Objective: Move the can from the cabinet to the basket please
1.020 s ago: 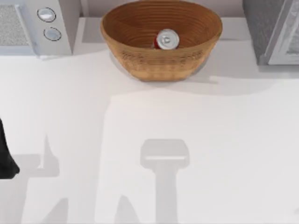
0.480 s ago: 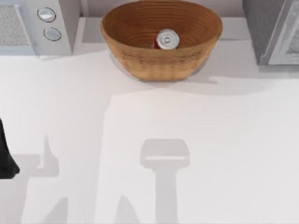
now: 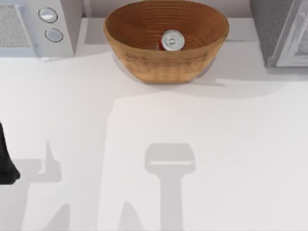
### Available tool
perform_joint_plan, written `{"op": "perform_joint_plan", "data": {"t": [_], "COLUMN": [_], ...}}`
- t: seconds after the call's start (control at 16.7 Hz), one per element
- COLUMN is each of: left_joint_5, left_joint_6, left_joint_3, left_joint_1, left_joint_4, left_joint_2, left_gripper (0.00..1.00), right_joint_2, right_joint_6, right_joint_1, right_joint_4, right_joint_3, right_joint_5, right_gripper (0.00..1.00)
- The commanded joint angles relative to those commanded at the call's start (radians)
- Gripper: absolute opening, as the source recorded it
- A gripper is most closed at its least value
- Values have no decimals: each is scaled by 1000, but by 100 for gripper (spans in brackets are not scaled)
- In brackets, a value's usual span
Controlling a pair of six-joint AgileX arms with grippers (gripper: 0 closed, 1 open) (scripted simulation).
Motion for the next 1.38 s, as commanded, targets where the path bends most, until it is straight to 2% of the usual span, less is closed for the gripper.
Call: {"op": "perform_joint_plan", "data": {"t": [0.48, 0.72, 0.96, 1.38], "left_joint_5": [0, 0, 0, 0], "left_joint_6": [0, 0, 0, 0], "left_joint_3": [0, 0, 0, 0], "left_joint_1": [0, 0, 0, 0], "left_joint_4": [0, 0, 0, 0], "left_joint_2": [0, 0, 0, 0], "left_gripper": [100, 100, 100, 100], "right_joint_2": [-89, -144, -180, -178], "right_joint_6": [0, 1, 2, 2], "right_joint_1": [-13, -4, 5, 10], "right_joint_4": [-766, -1069, -1215, -1223], "right_joint_3": [630, 884, 1023, 1039], "right_joint_5": [-11, -6, 0, 7], "right_gripper": [100, 100, 100, 100]}}
